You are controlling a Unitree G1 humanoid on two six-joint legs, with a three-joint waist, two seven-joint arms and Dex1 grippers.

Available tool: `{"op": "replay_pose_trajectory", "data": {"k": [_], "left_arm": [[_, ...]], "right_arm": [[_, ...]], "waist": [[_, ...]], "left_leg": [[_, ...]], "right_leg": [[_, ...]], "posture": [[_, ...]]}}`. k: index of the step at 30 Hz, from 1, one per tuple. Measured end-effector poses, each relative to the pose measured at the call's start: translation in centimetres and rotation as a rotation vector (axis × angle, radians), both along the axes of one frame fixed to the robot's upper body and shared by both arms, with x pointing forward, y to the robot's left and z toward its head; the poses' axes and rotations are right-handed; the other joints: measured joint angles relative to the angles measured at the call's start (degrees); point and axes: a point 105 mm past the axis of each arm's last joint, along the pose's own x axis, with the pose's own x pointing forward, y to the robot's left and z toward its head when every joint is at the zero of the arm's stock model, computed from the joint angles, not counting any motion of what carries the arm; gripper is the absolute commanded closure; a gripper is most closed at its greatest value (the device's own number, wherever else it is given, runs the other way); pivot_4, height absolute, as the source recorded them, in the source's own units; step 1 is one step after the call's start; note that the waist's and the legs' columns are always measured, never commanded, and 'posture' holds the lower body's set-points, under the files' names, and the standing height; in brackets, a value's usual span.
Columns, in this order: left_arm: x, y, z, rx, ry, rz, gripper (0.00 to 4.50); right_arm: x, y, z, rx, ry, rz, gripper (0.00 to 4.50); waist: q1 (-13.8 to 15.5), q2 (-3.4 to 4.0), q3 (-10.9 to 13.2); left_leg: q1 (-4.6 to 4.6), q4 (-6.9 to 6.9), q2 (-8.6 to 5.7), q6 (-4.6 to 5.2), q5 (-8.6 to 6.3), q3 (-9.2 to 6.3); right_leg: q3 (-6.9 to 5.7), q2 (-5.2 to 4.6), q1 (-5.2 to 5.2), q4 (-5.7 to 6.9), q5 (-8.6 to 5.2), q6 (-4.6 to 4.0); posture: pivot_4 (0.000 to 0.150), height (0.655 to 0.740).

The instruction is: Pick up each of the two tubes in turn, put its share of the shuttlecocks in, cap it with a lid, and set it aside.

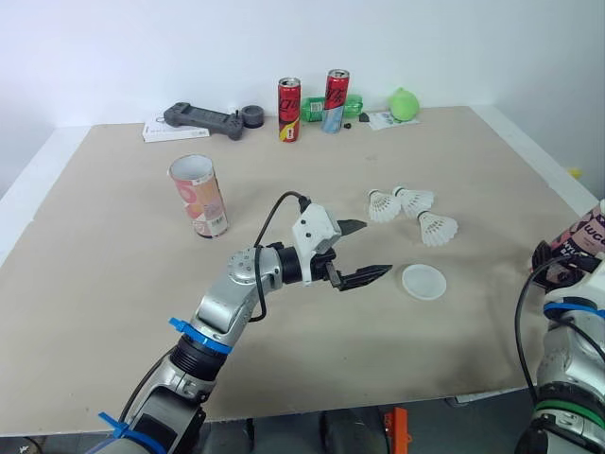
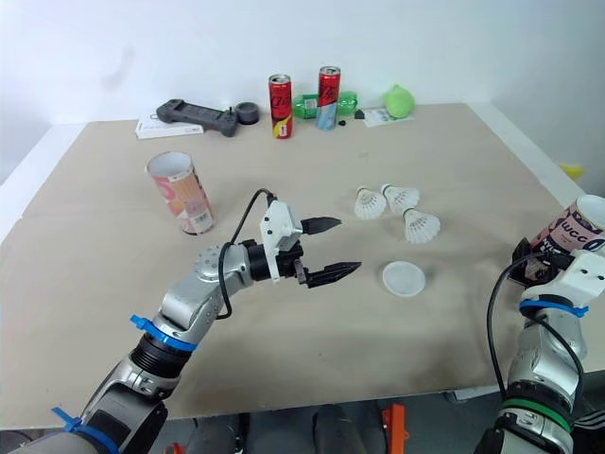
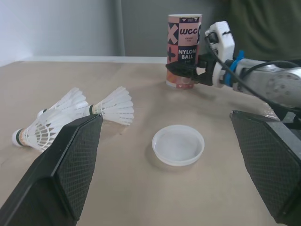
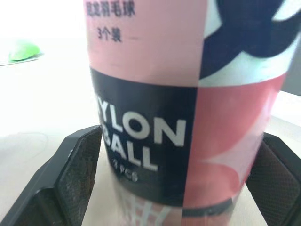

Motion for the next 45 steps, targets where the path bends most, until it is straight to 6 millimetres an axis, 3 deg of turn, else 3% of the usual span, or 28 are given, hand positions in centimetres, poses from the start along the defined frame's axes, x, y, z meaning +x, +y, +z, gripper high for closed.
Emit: {"op": "replay_pose_trajectory", "data": {"k": [14, 19, 22, 24, 26, 27, 32, 35, 41, 45], "left_arm": [[0.3, 0.4, -0.3, -0.005, 0.000, 0.018, 0.00], [1.3, 2.4, -1.2, -0.006, -0.003, 0.116, 0.00], [2.7, 6.4, -2.9, 0.001, 0.027, 0.292, 0.00], [3.2, 8.1, -3.4, 0.006, 0.034, 0.368, 0.00], [3.1, 10.1, -3.6, -0.006, 0.036, 0.460, 0.00], [2.9, 11.7, -4.1, -0.001, 0.037, 0.528, 0.00], [2.0, 17.3, -6.2, -0.016, 0.080, 0.819, 0.00], [2.1, 20.1, -6.5, -0.031, 0.076, 1.006, 0.00], [4.2, 20.8, -4.5, -0.091, 0.039, 1.121, 0.00], [5.9, 21.0, -4.9, -0.085, 0.074, 1.148, 0.00]], "right_arm": [[-3.2, 1.9, -0.7, 0.023, 0.030, 0.001, 0.07], [-4.5, 4.0, -0.3, 0.045, 0.014, 0.109, 0.07], [-4.9, 8.5, 1.7, 0.050, -0.019, 0.348, 0.07], [-4.4, 10.7, 3.1, 0.040, -0.035, 0.468, 0.07], [-3.6, 14.2, 4.5, 0.000, -0.018, 0.650, 0.07], [-3.0, 17.2, 5.4, -0.039, -0.008, 0.797, 0.07], [-2.1, 25.1, 6.0, -0.166, 0.070, 1.192, 0.07], [-1.0, 28.3, 6.0, -0.218, 0.078, 1.330, 0.07], [1.3, 32.1, 5.3, -0.221, 0.067, 1.447, 0.07], [1.8, 33.0, 4.8, -0.226, 0.073, 1.479, 0.07]], "waist": [[0.0, 0.02, 0.0], [0.0, 0.12, -0.1], [-0.2, 0.19, -0.1], [-0.2, 0.20, -0.1], [-0.2, 0.18, -0.1], [-0.3, 0.05, 0.0], [0.4, -0.26, 0.2], [0.5, -0.50, 0.3], [1.2, -0.73, 0.3], [1.1, -0.73, 0.3]], "left_leg": [[-0.01, 0.02, -0.01, 0.01, 0.01, -0.01], [-0.01, -0.04, 0.00, 0.01, 0.00, -0.02], [0.02, -0.09, 0.14, 0.03, -0.01, -0.04], [0.01, -0.04, 0.13, 0.05, 0.01, -0.04], [0.03, 0.01, 0.14, 0.05, 0.01, -0.01], [0.09, 0.02, 0.14, 0.05, 0.03, -0.04], [-0.02, 0.04, 0.13, 0.12, 0.17, -0.09], [-0.10, 0.07, 0.12, 0.07, 0.22, -0.03], [-0.21, 0.07, 0.09, -0.10, 0.33, -0.08], [-0.21, -0.04, 0.09, -0.12, 0.31, -0.09]], "right_leg": [[0.01, 0.00, 0.00, 0.00, -0.09, -0.16], [0.01, 0.01, -0.01, 0.00, -0.10, -0.13], [0.02, 0.14, -0.07, 0.02, -0.09, -0.13], [0.02, 0.13, -0.06, 0.02, -0.13, -0.29], [0.06, 0.11, -0.05, 0.01, -0.07, -0.31], [0.07, 0.13, -0.04, 0.01, -0.02, -0.35], [-0.01, 0.12, -0.07, 0.01, 0.04, -0.35], [0.01, 0.11, -0.11, -0.02, 0.09, -0.32], [-0.03, 0.12, -0.11, -0.05, 0.13, -0.28], [-0.02, 0.14, -0.15, -0.05, 0.25, -0.05]], "posture": [[0.150, 0.7400], [0.150, 0.7400], [0.150, 0.7400], [0.150, 0.7400], [0.150, 0.7400], [0.150, 0.7400], [0.150, 0.7400], [0.150, 0.7400], [0.150, 0.7400], [0.150, 0.7400]]}}
